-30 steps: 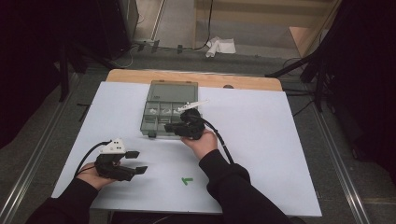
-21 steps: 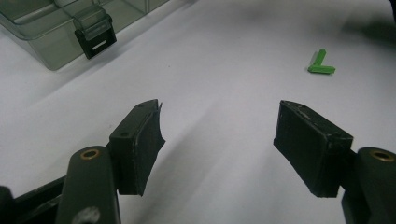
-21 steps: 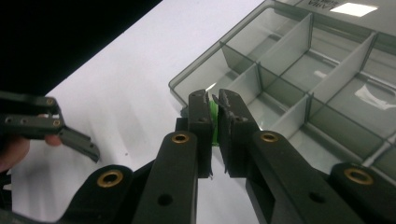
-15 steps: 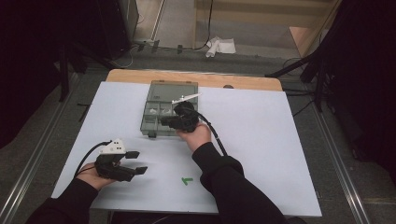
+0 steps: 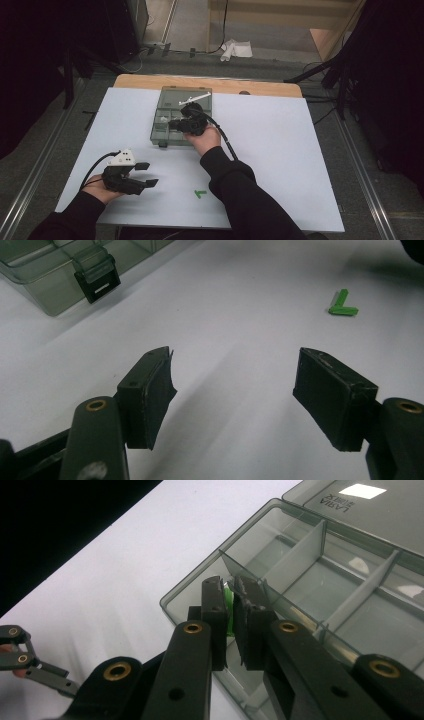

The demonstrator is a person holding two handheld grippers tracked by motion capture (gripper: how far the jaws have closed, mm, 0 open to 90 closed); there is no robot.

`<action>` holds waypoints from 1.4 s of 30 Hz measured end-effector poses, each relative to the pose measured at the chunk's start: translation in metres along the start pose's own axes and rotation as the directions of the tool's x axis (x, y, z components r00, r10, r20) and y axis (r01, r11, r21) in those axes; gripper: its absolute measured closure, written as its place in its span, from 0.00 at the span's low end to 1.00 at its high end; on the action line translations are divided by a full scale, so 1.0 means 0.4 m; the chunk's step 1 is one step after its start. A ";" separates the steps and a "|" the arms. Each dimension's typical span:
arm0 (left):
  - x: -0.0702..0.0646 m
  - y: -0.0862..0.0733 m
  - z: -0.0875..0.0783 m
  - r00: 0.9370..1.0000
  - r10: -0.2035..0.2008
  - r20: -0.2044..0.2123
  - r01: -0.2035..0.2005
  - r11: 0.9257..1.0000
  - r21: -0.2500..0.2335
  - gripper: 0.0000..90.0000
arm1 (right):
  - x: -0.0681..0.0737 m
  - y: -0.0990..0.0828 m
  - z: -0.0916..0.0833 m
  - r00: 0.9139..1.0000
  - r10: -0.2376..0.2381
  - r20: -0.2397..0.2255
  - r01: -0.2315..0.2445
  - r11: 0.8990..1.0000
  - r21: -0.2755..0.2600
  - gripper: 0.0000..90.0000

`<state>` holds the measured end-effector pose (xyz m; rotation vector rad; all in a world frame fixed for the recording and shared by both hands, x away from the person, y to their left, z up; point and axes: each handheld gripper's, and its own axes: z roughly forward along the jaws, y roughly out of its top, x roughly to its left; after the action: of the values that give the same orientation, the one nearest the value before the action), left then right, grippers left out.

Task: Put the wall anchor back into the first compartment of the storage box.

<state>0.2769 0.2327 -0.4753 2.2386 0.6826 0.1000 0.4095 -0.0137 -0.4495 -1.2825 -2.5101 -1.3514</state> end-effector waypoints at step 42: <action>-0.006 -0.001 0.002 1.000 0.021 0.012 -0.021 1.000 0.011 0.34 | -0.016 0.092 0.136 0.996 0.060 0.066 -0.061 0.998 0.020 0.94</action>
<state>0.2749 0.2312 -0.4757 2.2551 0.6550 0.0930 0.4571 0.0309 -0.4606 -1.4088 -2.4979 -1.2862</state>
